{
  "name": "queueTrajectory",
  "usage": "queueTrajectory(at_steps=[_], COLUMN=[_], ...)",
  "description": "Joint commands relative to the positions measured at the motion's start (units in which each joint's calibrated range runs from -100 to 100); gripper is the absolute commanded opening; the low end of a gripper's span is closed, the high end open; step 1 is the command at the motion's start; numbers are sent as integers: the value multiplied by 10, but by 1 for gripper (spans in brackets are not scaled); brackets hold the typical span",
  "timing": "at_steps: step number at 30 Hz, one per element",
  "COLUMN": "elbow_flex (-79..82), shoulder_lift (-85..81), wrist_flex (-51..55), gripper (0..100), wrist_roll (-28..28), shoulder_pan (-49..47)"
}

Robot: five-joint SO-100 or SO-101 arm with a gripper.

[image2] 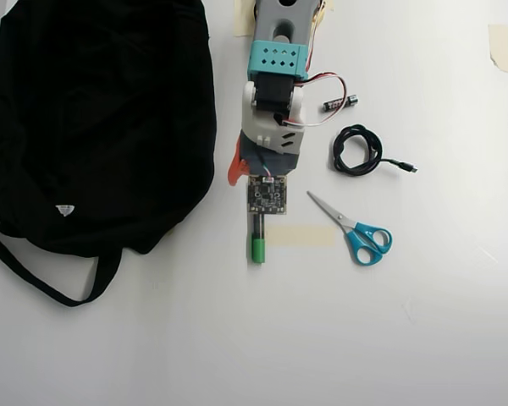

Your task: Put the green marker into the black bag

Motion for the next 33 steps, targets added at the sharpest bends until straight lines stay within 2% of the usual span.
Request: queueTrajectory(at_steps=[1,7,19,33], elbow_flex=[-13,-33,-244,-259], shoulder_lift=[-5,25,151,181], wrist_flex=[1,24,126,139], gripper=[27,27,31,31], wrist_roll=[13,14,14,8], shoulder_pan=[7,14,8,-18])
